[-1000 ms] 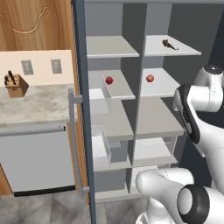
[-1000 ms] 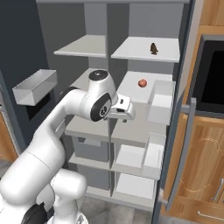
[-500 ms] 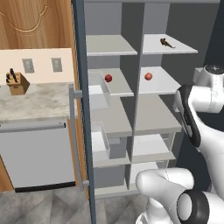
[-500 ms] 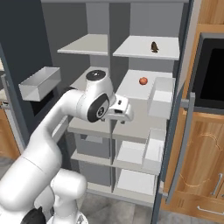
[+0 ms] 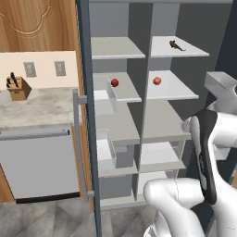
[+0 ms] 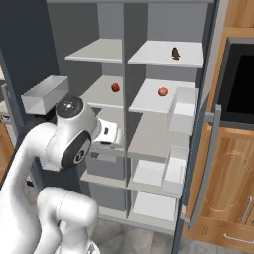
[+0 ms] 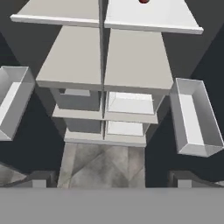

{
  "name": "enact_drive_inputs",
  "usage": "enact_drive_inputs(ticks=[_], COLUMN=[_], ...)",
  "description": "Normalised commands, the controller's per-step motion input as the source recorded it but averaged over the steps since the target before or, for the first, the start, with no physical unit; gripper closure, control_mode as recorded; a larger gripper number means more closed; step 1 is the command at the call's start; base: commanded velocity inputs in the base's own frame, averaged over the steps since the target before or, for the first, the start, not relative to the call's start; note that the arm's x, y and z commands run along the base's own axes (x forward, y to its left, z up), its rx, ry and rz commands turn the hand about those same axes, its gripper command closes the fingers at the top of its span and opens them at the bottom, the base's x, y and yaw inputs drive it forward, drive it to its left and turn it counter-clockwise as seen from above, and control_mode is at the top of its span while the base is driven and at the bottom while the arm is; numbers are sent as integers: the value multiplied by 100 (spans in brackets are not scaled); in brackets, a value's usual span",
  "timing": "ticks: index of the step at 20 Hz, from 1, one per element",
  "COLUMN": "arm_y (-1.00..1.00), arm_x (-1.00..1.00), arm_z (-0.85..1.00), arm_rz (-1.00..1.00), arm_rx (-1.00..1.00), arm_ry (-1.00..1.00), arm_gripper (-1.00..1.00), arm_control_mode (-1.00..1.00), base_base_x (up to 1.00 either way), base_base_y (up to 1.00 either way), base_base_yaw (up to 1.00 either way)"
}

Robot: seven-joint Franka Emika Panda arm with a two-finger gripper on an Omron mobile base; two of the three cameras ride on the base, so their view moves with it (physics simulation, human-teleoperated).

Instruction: Pick up the frozen fish from the freezer, place it on any shelf in the fridge, and close the fridge and freezer doors when done.

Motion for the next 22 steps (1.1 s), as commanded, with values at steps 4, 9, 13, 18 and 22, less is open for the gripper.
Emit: enact_drive_inputs(ticks=[4,9,13,18,22], arm_y=[100,100,100,100,100], arm_x=[-81,-63,-54,-42,-32], arm_z=[2,8,8,0,0], arm_rz=[0,0,-3,-6,-8], arm_rx=[0,0,0,0,0], arm_ry=[-50,-42,-35,-31,-27], arm_gripper=[-100,-100,-100,-100,-100], arm_control_mode=[-100,-100,-100,-100,-100], base_base_x=[0,0,0,0,0], base_base_y=[0,0,0,0,0], base_base_yaw=[0,0,0,0,0])
